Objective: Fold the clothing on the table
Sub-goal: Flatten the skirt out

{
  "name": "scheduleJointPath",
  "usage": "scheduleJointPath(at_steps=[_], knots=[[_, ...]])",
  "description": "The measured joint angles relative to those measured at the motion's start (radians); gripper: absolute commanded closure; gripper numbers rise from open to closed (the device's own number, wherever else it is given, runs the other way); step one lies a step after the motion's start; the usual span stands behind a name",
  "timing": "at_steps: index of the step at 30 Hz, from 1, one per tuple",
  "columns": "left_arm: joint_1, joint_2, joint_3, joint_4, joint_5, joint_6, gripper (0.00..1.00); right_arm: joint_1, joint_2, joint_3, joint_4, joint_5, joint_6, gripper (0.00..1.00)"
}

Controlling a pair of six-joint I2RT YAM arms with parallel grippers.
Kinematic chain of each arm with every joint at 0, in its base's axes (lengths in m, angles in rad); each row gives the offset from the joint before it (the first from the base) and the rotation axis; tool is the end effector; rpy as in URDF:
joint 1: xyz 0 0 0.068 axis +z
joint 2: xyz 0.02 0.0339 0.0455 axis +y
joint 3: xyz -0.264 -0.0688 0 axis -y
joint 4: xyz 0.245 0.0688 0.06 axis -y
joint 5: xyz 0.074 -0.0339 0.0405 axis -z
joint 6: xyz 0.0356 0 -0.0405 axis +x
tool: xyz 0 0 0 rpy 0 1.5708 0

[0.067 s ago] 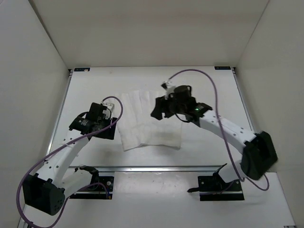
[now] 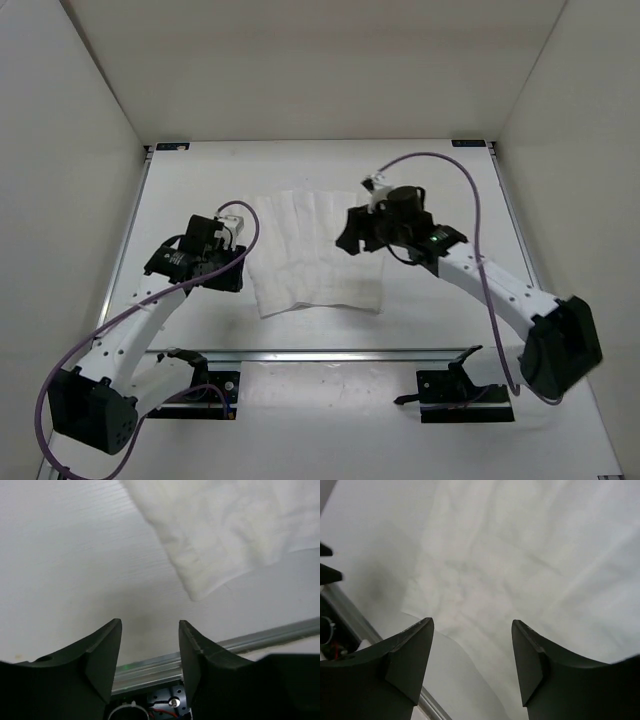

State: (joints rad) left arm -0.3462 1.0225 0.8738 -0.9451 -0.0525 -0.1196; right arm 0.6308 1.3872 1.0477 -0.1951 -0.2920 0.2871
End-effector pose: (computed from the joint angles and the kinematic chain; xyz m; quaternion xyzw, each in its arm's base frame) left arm 0.1736 -0.0606 0.2645 0.1037 0.9658 -0.0297 0.2357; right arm 0.2490 0.1945 0.2930 -0.2180 0.8345 0.3304 0.3833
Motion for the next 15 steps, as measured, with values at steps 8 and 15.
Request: scheduleJointPath(at_steps=[8,15], knots=[[-0.047,-0.075,-0.115,0.277,0.273,-0.152,0.41,-0.142,-0.238,-0.375,-0.160,0.042,0.055,0.39],[-0.095,-0.066,-0.444,0.443,0.318,-0.341,0.35,-0.115,-0.296,-0.514,-0.166,0.049,0.143,0.40]])
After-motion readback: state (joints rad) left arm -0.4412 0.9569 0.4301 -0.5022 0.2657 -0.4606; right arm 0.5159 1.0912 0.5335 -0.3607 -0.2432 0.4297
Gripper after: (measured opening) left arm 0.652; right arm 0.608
